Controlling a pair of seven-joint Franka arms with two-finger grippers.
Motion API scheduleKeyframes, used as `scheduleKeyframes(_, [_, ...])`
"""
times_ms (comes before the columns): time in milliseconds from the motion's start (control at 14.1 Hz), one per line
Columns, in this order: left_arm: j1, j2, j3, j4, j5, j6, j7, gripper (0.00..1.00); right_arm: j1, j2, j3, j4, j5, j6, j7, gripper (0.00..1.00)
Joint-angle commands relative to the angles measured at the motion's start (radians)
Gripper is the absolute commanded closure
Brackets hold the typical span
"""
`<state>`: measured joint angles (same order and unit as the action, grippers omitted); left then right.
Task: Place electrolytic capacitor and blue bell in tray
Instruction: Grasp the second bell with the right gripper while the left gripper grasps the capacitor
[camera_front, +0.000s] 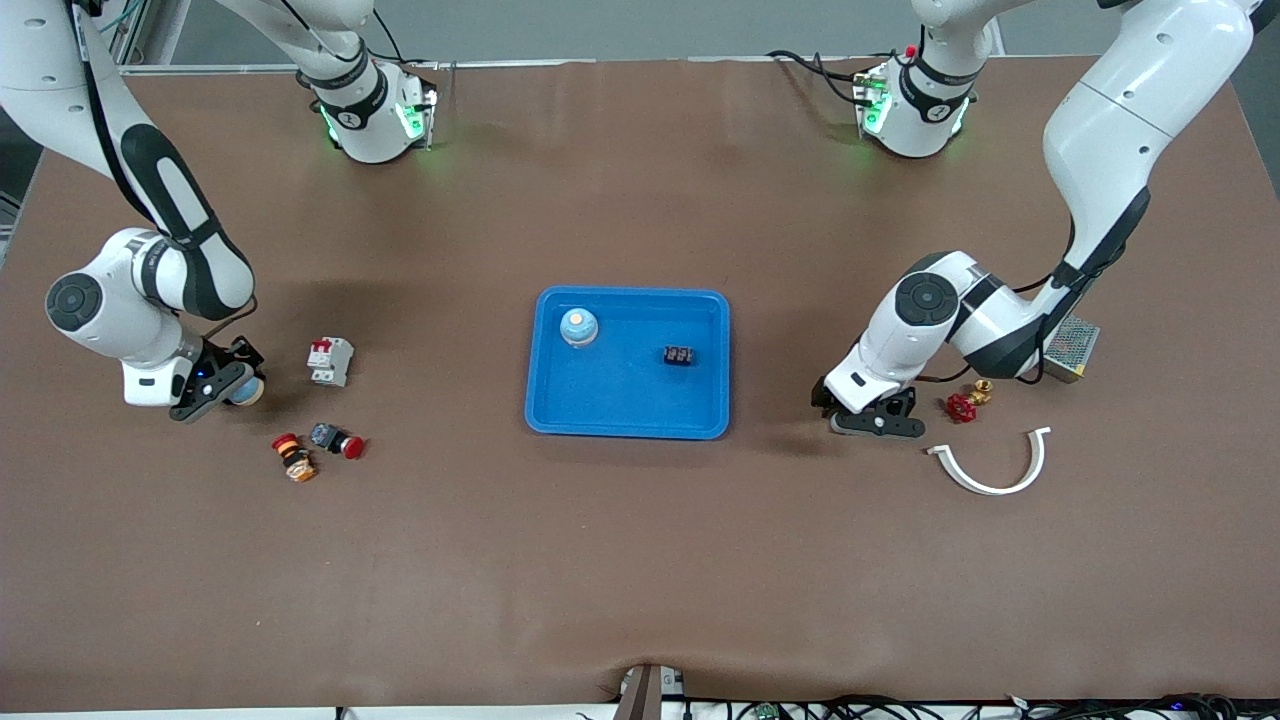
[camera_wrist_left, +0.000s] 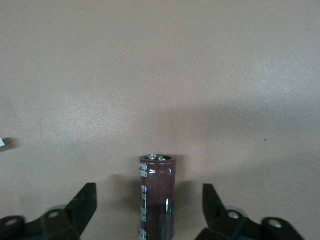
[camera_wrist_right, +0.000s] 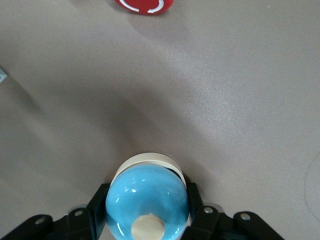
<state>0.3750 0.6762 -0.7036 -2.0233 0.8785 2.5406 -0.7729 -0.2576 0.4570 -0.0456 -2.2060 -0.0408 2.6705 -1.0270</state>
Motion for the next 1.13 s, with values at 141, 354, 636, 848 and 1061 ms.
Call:
scheduleKeyframes(141, [0.012, 0.0, -0.013, -0.011, 0.02, 0.013, -0.063, 1.0, -0.017, -0.021, 0.023, 0.051, -0.01, -0.072, 0.005, 0.66])
scheduleKeyframes(354, [0.01, 0.003, -0.013, -0.011, 0.02, 0.013, -0.081, 1.0, 0.001, -0.046, 0.029, 0.142, -0.002, -0.234, 0.021, 0.66])
scheduleKeyframes(636, [0.004, -0.006, -0.013, -0.008, 0.02, 0.012, -0.221, 1.0, 0.066, -0.083, 0.029, 0.274, -0.001, -0.455, 0.144, 0.66])
scheduleKeyframes(848, [0.01, -0.029, -0.019, -0.009, 0.005, 0.001, -0.342, 1.0, 0.154, -0.118, 0.029, 0.363, -0.001, -0.61, 0.312, 0.66])
scheduleKeyframes(1061, [0.015, -0.041, -0.056, -0.008, -0.019, -0.002, -0.509, 1.0, 0.248, -0.129, 0.03, 0.433, 0.01, -0.704, 0.511, 0.66])
